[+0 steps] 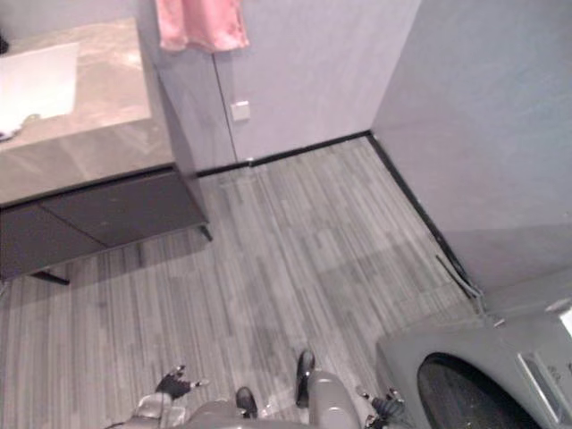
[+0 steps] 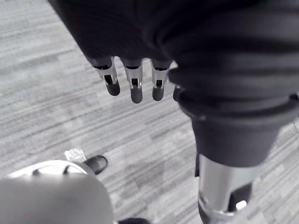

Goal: Organize washtable

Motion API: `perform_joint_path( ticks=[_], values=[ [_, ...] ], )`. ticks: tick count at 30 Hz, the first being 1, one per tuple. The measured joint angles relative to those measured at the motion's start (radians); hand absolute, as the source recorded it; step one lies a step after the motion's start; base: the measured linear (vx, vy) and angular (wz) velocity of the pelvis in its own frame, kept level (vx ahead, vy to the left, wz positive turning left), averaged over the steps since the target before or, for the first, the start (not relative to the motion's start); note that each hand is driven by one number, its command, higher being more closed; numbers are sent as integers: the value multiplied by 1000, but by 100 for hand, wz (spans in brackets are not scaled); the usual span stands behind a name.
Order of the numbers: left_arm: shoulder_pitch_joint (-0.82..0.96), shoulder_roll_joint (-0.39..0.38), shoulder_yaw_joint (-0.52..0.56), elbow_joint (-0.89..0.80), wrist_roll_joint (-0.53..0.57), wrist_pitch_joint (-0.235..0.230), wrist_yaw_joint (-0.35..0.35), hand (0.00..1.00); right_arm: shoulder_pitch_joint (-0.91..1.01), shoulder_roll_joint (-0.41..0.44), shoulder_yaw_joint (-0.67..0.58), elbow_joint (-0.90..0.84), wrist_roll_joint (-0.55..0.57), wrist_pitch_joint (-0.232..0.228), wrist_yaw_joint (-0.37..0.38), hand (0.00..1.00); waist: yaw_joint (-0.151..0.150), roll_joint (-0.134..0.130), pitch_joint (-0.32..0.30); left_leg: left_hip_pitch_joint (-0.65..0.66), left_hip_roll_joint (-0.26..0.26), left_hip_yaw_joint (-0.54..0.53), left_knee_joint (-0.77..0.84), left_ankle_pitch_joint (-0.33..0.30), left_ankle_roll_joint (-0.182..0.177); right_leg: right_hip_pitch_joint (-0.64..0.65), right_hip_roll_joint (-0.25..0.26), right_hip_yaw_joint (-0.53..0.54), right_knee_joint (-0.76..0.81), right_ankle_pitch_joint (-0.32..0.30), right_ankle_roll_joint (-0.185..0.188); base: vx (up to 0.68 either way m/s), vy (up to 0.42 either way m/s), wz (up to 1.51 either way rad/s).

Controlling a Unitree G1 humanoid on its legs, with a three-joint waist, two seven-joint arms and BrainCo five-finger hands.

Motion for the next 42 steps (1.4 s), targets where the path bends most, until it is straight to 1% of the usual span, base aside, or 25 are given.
perform_joint_path(
  ticks=[1,3,5,7,10,12,15,16,17,18,21,23,24,25,27,30,31,33,34,35,36,38,39,41,42],
  values=[
    [1,-13,0,2,1,-6,0,0,3,-3,-2,3,-1,0,1,0,-6,-3,-9,28,24,-2,-4,4,-19,8,9,-18,36,2,-43,515,-240,18],
    [-1,-34,2,-8,1,-18,-3,0,-8,0,-4,3,-9,-2,1,0,-7,-2,-14,4,38,-20,64,22,-48,2,14,-21,86,-51,-73,541,-274,0],
    [-1,-62,35,-21,2,-17,-4,0,-9,2,-13,-10,-11,-3,1,0,2,3,-13,-75,78,-54,278,27,-55,36,15,-21,79,-68,-95,425,-236,-2],
    [0,-77,84,-53,-6,-17,0,0,-9,2,-10,-17,-10,-3,0,0,3,13,-3,-187,151,-78,635,25,-58,137,19,-19,49,-80,-113,363,-129,6],
    [-1,-96,112,-91,-11,-20,0,0,-10,11,-5,-58,-8,-4,-4,0,19,8,3,-262,177,-74,767,14,-42,222,10,2,45,-95,-130,293,-2,-13],
    [-8,-106,113,-112,-18,-27,0,0,-13,22,-4,-87,-7,-6,-4,0,34,5,5,-323,159,-63,730,1,-21,268,-12,9,24,-136,-112,197,85,-12],
    [-10,-129,112,-124,-24,-37,1,0,-36,27,-6,-90,-8,-11,-5,0,36,21,3,-380,77,-50,420,11,-23,308,-55,23,12,-205,-48,228,213,-6],
    [-7,-138,113,-121,-28,-37,2,0,-35,29,-3,-89,-8,-11,-5,0,35,34,-1,-381,48,-60,275,29,-48,320,-63,29,13,-232,-25,252,293,-21],
    [-4,-138,112,-113,-29,-38,2,0,-31,27,-3,-79,-9,-11,-6,0,44,35,-8,-369,21,-87,237,110,-5,332,-74,47,12,-261,-2,267,311,-27],
    [-2,-141,112,-110,-29,-39,2,0,-30,33,-3,-76,-9,-10,-6,0,53,26,-20,-369,5,-86,241,125,19,333,-84,61,9,-272,6,308,336,-36],
    [-1,-126,119,-104,-29,-37,2,0,-18,52,-6,-49,-33,-5,-4,0,59,-27,-66,-361,-74,-52,254,61,100,326,-161,113,41,-271,34,367,260,-20],
    [-4,-119,118,-95,-29,-36,3,0,-18,53,-7,-49,-43,-1,-4,0,62,-43,-65,-303,-105,-31,238,38,132,269,-187,173,222,-248,65,447,275,-12],
    [-8,-118,117,-83,-29,-32,3,0,-16,54,-6,-50,-52,-1,-4,0,55,-42,-65,-251,-113,-34,229,10,140,207,-188,199,408,-208,89,549,273,-6],
    [-7,-119,113,-73,-30,-31,4,0,-16,55,-3,-50,-63,-1,-3,0,59,-38,-63,-184,-118,-38,209,-7,142,159,-181,191,548,-216,87,545,242,-7],
    [-8,-119,101,-67,-35,-31,4,0,-24,52,-1,-52,-69,-4,-2,0,56,-23,-59,-101,-117,-60,149,-10,139,95,-163,143,626,-251,75,384,124,4],
    [-32,-114,51,-34,-56,-32,6,0,-44,34,-1,-52,-69,-16,-1,0,38,4,-50,-10,-93,-102,86,-9,137,-17,-99,32,475,-270,37,438,23,41],
    [-33,-109,21,-32,-61,-31,8,0,-50,24,0,-53,-68,-17,-1,0,26,9,-48,9,-80,-125,83,-10,135,-56,-65,31,351,-254,27,513,-90,60],
    [-31,-105,-7,-32,-62,-32,7,0,-44,3,10,-48,-68,-17,-2,0,24,10,-46,50,-67,-154,75,-18,106,-96,-29,46,163,-140,13,497,-127,66],
    [-19,-98,-15,-32,-61,-33,6,0,-28,-2,20,-46,-69,-15,-3,0,23,-3,-47,86,-72,-186,71,-34,68,-93,-14,70,38,8,3,503,-189,71],
    [-10,-95,-9,-22,-62,-33,7,0,-16,-13,29,-35,-69,-13,0,0,20,-8,-55,119,-69,-229,70,-47,46,-89,-5,89,71,110,-17,514,-190,54],
    [-6,-100,-7,-23,-61,-35,8,0,-21,-23,28,-30,-69,-12,-2,0,27,6,-60,118,-55,-240,74,-39,32,-97,0,87,93,96,-31,519,-221,25],
    [-8,-122,24,-16,-59,-34,6,0,-40,-29,28,-33,-69,-13,-2,0,30,26,-56,83,-42,-253,173,13,-52,-96,5,81,136,26,-54,476,-213,-3],
    [-8,-127,46,-18,-59,-34,5,0,-41,-28,28,-38,-69,-13,-2,0,29,28,-56,55,-34,-255,250,23,-60,-83,6,79,136,10,-56,415,-200,5],
    [-7,-152,112,-56,-60,-35,3,0,-39,-17,43,-43,-68,-9,-2,0,32,34,-39,-119,40,-257,719,89,-83,29,23,77,118,-48,-74,360,-179,-1],
    [-6,-155,117,-65,-60,-36,3,0,-40,-15,48,-45,-68,-9,-3,0,35,34,-36,-152,66,-242,807,79,-66,57,30,77,116,-61,-83,331,-150,-17]
  ],
)
